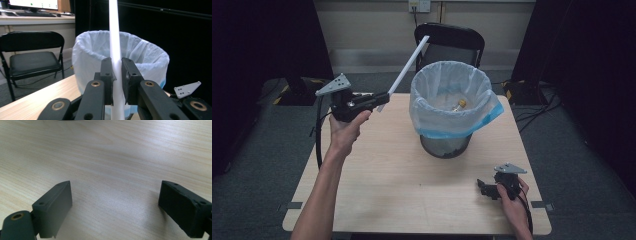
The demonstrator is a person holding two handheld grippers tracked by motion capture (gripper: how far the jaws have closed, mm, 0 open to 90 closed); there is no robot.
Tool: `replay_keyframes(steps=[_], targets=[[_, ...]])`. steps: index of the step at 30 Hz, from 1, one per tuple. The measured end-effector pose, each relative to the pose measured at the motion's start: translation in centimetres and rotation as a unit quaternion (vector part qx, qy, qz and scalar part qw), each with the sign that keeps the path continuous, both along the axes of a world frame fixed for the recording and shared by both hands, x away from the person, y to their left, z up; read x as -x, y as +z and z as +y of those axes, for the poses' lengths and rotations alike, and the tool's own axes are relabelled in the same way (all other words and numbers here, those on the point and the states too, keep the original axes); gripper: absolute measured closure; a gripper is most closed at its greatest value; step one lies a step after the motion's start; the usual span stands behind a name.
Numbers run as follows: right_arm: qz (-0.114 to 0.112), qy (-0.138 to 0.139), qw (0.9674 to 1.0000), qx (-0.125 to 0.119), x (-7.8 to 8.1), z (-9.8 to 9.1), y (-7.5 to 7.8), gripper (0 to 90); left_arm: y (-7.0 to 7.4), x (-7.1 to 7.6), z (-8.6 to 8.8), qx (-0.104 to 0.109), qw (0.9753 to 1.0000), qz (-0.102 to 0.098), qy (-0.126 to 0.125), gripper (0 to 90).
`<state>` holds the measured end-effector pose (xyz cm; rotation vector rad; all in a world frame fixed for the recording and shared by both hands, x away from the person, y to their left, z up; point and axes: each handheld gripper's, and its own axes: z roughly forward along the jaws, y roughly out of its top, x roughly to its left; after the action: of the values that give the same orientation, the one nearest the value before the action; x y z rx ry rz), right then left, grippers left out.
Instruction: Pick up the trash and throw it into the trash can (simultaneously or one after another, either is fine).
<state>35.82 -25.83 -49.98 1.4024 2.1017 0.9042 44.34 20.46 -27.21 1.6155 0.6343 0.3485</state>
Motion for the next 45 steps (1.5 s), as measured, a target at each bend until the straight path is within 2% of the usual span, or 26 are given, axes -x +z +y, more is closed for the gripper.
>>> replay_keyframes(steps=[6,12,19,23,31,38,41,45], targets=[[0.000,0.000,1.0000,0.000,0.0,0.0,0.0,10.8,0.7,-0.5,-1.6,0.000,0.9998,-0.004,-0.018,80.7],[0.000,0.000,1.0000,0.000,0.0,0.0,0.0,10.8,1.7,-0.8,-2.4,-0.002,0.9996,-0.007,-0.028,80.7],[0.000,0.000,1.0000,0.000,0.0,0.0,0.0,10.8,2.2,-1.3,-3.6,-0.010,0.9992,-0.010,-0.038,80.6],[0.000,0.000,1.0000,0.000,0.0,0.0,0.0,10.8,2.6,-1.5,-4.5,-0.007,0.9989,-0.009,-0.045,80.6],[0.000,0.000,1.0000,0.000,0.0,0.0,0.0,10.8,3.5,-1.7,-6.6,-0.023,0.9971,-0.023,-0.068,80.6],[0.000,0.000,1.0000,0.000,0.0,0.0,0.0,10.8,3.6,-2.6,-8.2,-0.030,0.9965,-0.013,-0.078,80.6],[0.000,0.000,1.0000,0.000,0.0,0.0,0.0,10.8,3.6,-3.0,-8.7,-0.023,0.9961,-0.009,-0.085,80.6],[0.000,0.000,1.0000,0.000,0.0,0.0,0.0,10.9,3.7,-3.6,-9.5,-0.027,0.9957,-0.006,-0.089,80.6]])
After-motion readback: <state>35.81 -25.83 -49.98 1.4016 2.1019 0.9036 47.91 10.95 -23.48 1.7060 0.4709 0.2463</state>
